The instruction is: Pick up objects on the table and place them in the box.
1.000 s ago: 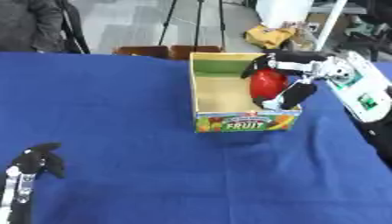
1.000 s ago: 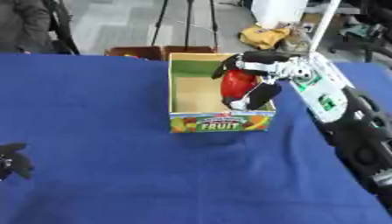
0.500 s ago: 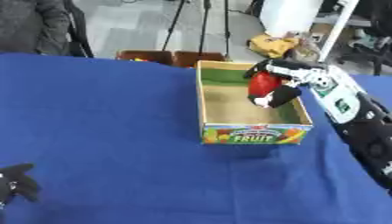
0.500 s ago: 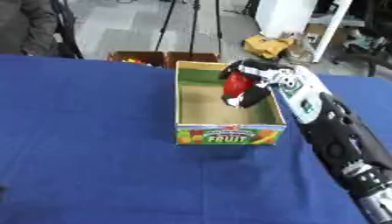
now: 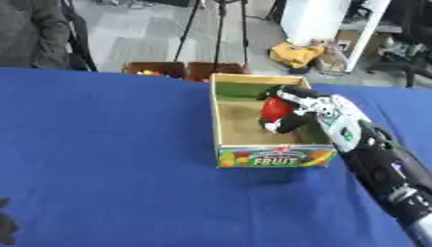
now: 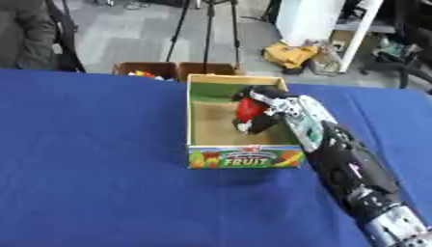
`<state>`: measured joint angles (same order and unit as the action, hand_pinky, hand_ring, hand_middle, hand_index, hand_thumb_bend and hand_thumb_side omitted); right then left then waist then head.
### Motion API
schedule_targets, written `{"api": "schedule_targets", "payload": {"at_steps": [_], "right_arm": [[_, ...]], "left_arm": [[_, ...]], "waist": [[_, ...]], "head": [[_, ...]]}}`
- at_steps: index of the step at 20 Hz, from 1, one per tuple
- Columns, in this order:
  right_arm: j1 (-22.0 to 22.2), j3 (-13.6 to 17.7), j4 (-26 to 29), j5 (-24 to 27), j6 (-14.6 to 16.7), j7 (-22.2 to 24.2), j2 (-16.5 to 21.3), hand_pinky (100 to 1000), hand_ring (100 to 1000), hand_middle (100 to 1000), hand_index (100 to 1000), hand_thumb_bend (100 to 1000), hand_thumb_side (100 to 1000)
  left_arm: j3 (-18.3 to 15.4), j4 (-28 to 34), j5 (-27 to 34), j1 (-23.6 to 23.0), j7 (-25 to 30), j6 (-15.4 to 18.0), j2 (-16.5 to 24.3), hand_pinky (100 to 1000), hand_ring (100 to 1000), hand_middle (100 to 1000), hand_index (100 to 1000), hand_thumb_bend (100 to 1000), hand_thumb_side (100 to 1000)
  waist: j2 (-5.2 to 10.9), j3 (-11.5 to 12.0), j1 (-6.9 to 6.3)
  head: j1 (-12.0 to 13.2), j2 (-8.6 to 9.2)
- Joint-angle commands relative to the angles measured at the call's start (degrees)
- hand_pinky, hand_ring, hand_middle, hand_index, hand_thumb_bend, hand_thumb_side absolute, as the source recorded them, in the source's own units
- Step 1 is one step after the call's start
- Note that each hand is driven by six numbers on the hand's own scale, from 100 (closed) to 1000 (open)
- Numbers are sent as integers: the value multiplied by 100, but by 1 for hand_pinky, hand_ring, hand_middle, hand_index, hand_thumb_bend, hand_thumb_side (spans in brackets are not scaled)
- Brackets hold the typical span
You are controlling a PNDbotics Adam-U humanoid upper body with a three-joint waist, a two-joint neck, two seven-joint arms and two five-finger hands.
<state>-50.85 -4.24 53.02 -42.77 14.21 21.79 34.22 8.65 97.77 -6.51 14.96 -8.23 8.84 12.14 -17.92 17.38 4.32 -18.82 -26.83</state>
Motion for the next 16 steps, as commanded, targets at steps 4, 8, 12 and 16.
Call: {"api": "schedule_targets", "payload": {"at_steps": [4, 8, 12, 16], "right_arm": [[-49, 20, 574, -24, 227, -416, 209, 837, 921, 888, 921, 300, 737], [62, 12, 1240, 188, 262, -649, 434, 825, 909, 882, 918, 303, 679], [296, 1, 2032, 603, 207, -784, 701, 749, 876, 871, 905, 250, 600], [374, -16, 2327, 805, 45, -695, 770, 749, 876, 871, 905, 250, 600]], "left_arm": [[-14, 89, 12, 31, 2, 9, 33, 567, 360, 446, 702, 651, 969], [-41, 67, -1, -16, -19, 18, 39, 567, 361, 446, 702, 653, 966], [-100, 33, -3, -160, -75, 20, 14, 567, 361, 446, 701, 653, 967], [-107, 24, -8, -186, -91, 29, 9, 567, 361, 446, 701, 653, 967]], "waist": [[146, -127, 23], [228, -248, 27], [347, -500, -38], [364, -540, -49]], "head": [[12, 51], [102, 22], [292, -97], [323, -117]]}}
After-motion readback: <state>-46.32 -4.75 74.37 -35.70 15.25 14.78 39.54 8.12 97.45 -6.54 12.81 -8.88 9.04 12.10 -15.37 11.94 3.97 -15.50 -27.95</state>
